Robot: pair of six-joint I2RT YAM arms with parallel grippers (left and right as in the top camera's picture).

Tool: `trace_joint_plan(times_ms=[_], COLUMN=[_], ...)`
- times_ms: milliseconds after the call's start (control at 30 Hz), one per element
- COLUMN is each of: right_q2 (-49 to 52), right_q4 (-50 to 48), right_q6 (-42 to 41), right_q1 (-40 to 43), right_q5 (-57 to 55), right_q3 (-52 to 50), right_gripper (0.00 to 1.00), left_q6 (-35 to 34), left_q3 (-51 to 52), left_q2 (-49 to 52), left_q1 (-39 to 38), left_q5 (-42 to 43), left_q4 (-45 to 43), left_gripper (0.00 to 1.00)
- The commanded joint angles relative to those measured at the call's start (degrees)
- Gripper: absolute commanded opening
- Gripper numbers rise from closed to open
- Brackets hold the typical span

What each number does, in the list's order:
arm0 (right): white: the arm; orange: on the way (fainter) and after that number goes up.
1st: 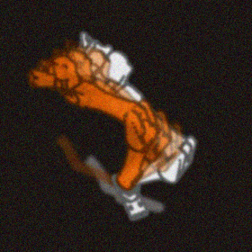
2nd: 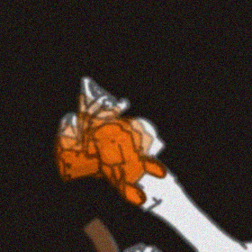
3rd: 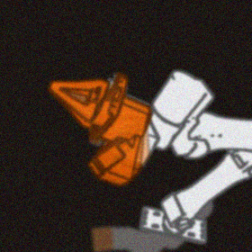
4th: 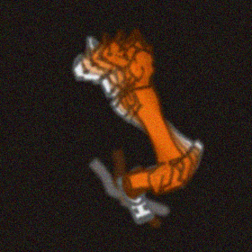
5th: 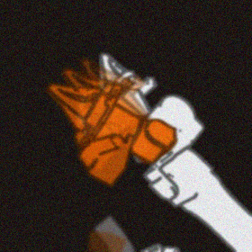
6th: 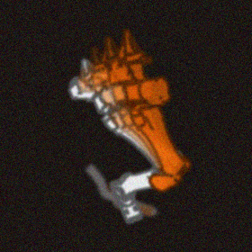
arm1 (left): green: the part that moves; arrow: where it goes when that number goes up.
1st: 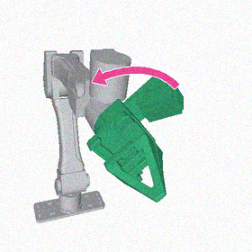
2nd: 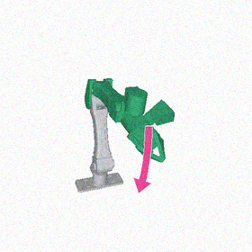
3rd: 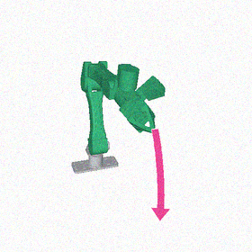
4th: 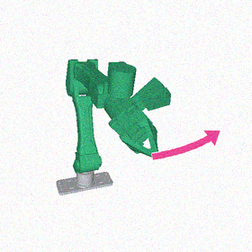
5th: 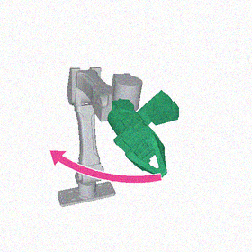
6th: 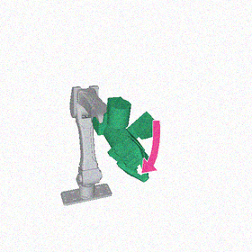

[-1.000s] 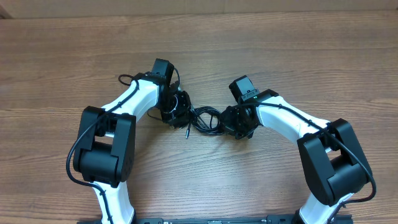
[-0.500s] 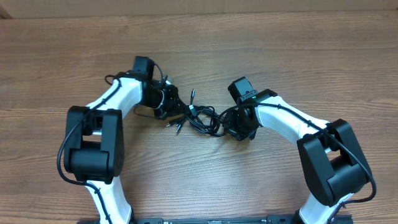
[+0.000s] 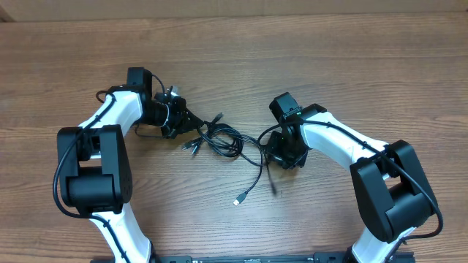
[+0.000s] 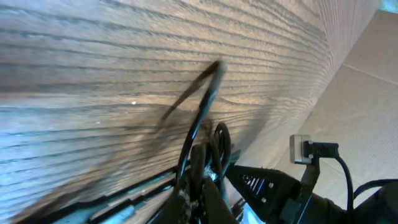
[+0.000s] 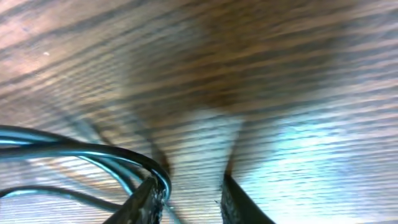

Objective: Untangle cables

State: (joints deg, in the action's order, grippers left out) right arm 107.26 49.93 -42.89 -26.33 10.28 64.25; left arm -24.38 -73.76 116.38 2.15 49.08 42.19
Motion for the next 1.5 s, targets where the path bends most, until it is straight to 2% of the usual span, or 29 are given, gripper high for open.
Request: trace_joint_plan(times_ms=[0, 167, 333, 667, 733, 867, 1033, 1100, 1233, 1333, 1467], right_q2=[0.28, 0.28, 0.28, 0.28, 0.28, 0.28, 0.28, 0.28, 0.28, 0.28, 0.28], right_q4=[2.14, 2.73, 3.93, 17.81, 19.54, 18.62, 11.45, 7.91, 2.01, -1.31, -3.91], right_q6=[1.81, 5.9, 8.41, 8.9, 8.92, 12.9, 12.85, 10.56, -0.83, -8.46, -14.51], right_q1=[0.98, 1.4, 2.01, 3.98, 3.96, 3.74, 1.4, -0.13, -3.65, -6.25, -9.16], right_q5=[-8.7, -12.35, -14.71, -13.94, -10.34, 6.23, 17.4, 19.82, 19.8, 19.8, 19.69], right_q3=[-0.83, -0.83, 0.28, 15.26, 17.25, 17.7, 15.61, 14.47, 11.41, 9.35, 8.11], right_gripper=[0.3, 0.34, 0.44, 0.56, 0.58, 0.59, 0.58, 0.58, 0.51, 0.52, 0.57], left_q6=[2.19, 2.12, 2.23, 5.11, 5.11, 5.05, 4.61, 4.39, 2.25, 1.4, 1.4], left_q3=[-0.28, -0.28, -0.28, -0.28, -0.28, -0.28, -0.28, -0.28, -0.28, -0.28, -0.28], left_q2=[0.52, 0.52, 0.5, 0.52, 0.52, 0.52, 0.5, 0.5, 0.5, 0.5, 0.52], left_q1=[1.22, 1.14, 1.05, 0.11, -0.07, -0.42, -0.81, -0.81, -0.81, -0.81, -0.81], left_q5=[-1.55, -5.66, -6.03, -7.23, -7.74, -7.54, -7.52, -7.52, -7.52, -7.52, -7.52], left_q4=[-0.48, -0.7, -0.76, -2.51, -2.67, -3.08, -3.74, -3.74, -3.74, -3.82, -3.98], left_gripper=[0.04, 0.04, 0.04, 0.04, 0.04, 0.04, 0.05, 0.05, 0.06, 0.06, 0.06])
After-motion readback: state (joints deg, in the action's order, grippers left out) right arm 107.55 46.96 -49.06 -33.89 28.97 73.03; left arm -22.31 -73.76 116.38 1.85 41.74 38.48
